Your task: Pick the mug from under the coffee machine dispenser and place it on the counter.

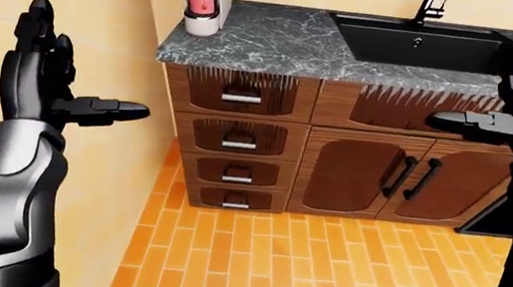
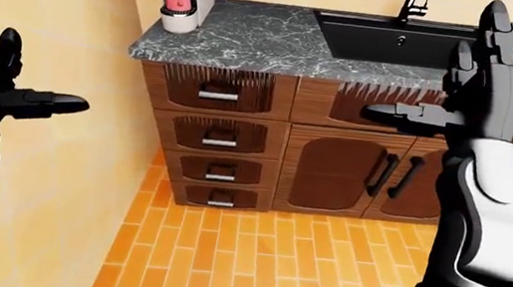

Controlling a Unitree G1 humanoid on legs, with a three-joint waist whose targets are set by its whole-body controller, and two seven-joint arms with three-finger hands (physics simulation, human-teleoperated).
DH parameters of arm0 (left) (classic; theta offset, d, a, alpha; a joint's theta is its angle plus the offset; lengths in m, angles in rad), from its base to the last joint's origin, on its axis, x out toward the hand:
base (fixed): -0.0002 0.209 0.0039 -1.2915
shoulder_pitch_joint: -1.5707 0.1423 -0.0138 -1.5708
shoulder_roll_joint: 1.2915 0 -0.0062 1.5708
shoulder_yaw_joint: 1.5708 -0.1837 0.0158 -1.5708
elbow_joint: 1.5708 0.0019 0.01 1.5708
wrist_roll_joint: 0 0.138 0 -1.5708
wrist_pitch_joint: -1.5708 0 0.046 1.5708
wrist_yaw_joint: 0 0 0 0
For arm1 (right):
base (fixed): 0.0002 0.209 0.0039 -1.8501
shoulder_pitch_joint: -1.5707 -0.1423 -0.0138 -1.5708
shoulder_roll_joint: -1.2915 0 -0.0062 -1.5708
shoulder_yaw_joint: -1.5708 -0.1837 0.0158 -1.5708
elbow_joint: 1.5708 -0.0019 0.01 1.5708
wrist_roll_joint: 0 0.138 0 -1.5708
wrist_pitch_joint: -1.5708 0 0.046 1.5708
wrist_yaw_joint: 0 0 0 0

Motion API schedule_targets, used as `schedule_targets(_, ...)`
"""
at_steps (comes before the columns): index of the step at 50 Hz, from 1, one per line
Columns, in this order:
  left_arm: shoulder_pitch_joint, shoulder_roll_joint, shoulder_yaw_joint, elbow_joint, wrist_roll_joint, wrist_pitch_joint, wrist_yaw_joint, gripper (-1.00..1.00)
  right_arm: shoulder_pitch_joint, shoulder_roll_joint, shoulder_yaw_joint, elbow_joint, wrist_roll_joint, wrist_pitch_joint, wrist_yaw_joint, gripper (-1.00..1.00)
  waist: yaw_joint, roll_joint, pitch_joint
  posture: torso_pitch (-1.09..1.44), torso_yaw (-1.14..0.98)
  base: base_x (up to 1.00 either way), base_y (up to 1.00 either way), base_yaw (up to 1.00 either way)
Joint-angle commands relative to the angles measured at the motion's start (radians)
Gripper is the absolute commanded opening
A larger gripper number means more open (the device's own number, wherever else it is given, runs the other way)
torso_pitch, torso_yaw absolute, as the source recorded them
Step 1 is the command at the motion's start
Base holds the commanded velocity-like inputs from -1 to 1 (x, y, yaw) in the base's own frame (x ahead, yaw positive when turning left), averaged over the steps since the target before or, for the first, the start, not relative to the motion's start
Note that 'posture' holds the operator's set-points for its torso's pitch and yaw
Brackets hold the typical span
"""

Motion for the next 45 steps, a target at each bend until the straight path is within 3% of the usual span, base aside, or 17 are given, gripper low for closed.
schedule_targets(1,-0.029,0.021,0.018,-0.027,0.003,-0.024,0.006,1.0,-0.032,-0.015,0.001,-0.033,0.006,-0.024,0.003,1.0,0.002,-0.004,-0.019,0.0,0.0,0.14,0.0,0.0)
schedule_targets(7,-0.03,0.03,0.022,-0.031,0.001,-0.019,0.008,1.0,-0.031,-0.018,0.006,-0.034,-0.003,-0.024,0.01,1.0,0.013,-0.028,-0.03,0.0,0.0,0.15,0.0,0.0)
schedule_targets(11,-0.032,0.035,0.026,-0.037,-0.002,-0.012,0.007,1.0,-0.031,-0.019,0.008,-0.033,-0.013,-0.028,0.018,1.0,0.021,-0.103,-0.028,0.0,0.0,0.16,0.0,0.0)
schedule_targets(12,-0.034,0.038,0.029,-0.037,-0.003,-0.01,0.008,1.0,-0.032,-0.02,0.006,-0.033,-0.013,-0.027,0.02,1.0,0.009,-0.068,-0.024,0.0,0.0,0.16,0.0,0.0)
schedule_targets(14,-0.037,0.043,0.031,-0.033,-0.004,-0.012,0.008,1.0,-0.031,-0.02,0.005,-0.032,-0.015,-0.028,0.022,1.0,0.009,-0.091,-0.018,0.0,0.0,0.16,0.0,0.0)
schedule_targets(16,-0.038,0.046,0.033,-0.034,-0.005,-0.01,0.009,1.0,-0.031,-0.02,0.005,-0.031,-0.015,-0.027,0.023,1.0,0.002,-0.079,-0.027,0.0,0.0,0.16,0.0,0.0)
schedule_targets(20,-0.042,0.052,0.035,-0.037,-0.007,-0.005,0.012,1.0,-0.033,-0.019,0.005,-0.035,-0.014,-0.021,0.026,1.0,-0.001,-0.043,-0.007,0.0,0.0,0.16,0.0,0.0)
schedule_targets(22,-0.042,0.054,0.036,-0.039,-0.007,-0.004,0.014,1.0,-0.035,-0.02,0.004,-0.033,-0.014,-0.02,0.024,1.0,-0.005,-0.014,-0.008,0.0,0.0,0.16,0.0,0.0)
schedule_targets(24,-0.042,0.055,0.036,-0.039,-0.008,-0.003,0.012,1.0,-0.035,-0.021,0.003,-0.033,-0.015,-0.019,0.024,1.0,-0.009,0.046,-0.03,0.0,0.0,0.16,0.0,0.0)
schedule_targets(25,-0.043,0.057,0.036,-0.039,-0.009,-0.003,0.011,1.0,-0.036,-0.022,0.002,-0.034,-0.013,-0.015,0.024,1.0,-0.005,0.027,-0.031,0.0,0.0,0.16,0.0,0.0)
schedule_targets(27,-0.043,0.058,0.037,-0.04,-0.009,-0.002,0.01,1.0,-0.035,-0.022,0.003,-0.036,-0.012,-0.015,0.024,1.0,0.0,0.032,-0.017,0.0,0.0,0.15,0.0,0.0)
schedule_targets(34,-0.041,0.057,0.037,-0.045,-0.01,0.0,0.011,1.0,-0.036,-0.024,0.001,-0.037,-0.012,-0.014,0.024,1.0,0.011,-0.032,-0.019,0.0,0.0,0.16,0.0,0.0)
schedule_targets(36,-0.041,0.058,0.039,-0.046,-0.008,-0.001,0.012,1.0,-0.035,-0.025,0.0,-0.039,-0.012,-0.013,0.024,1.0,0.015,-0.066,-0.021,0.0,0.0,0.16,0.0,0.0)
schedule_targets(38,-0.043,0.06,0.037,-0.044,-0.005,-0.003,0.01,1.0,-0.035,-0.024,0.002,-0.039,-0.012,-0.013,0.025,1.0,0.016,-0.13,-0.039,0.0,0.0,0.15,0.0,0.0)
schedule_targets(39,-0.043,0.06,0.037,-0.044,-0.005,-0.004,0.01,1.0,-0.035,-0.024,0.002,-0.039,-0.012,-0.013,0.025,1.0,0.007,-0.084,-0.029,0.0,0.0,0.16,0.0,0.0)
schedule_targets(41,-0.043,0.06,0.037,-0.04,-0.004,-0.007,0.009,1.0,-0.035,-0.025,0.002,-0.039,-0.012,-0.013,0.025,1.0,0.007,-0.098,-0.026,0.0,0.0,0.16,0.0,0.0)
schedule_targets(45,-0.048,0.062,0.04,-0.042,-0.008,-0.001,0.012,1.0,-0.038,-0.027,0.001,-0.038,-0.013,-0.01,0.025,1.0,0.004,-0.065,-0.024,0.0,0.0,0.16,0.0,0.0)
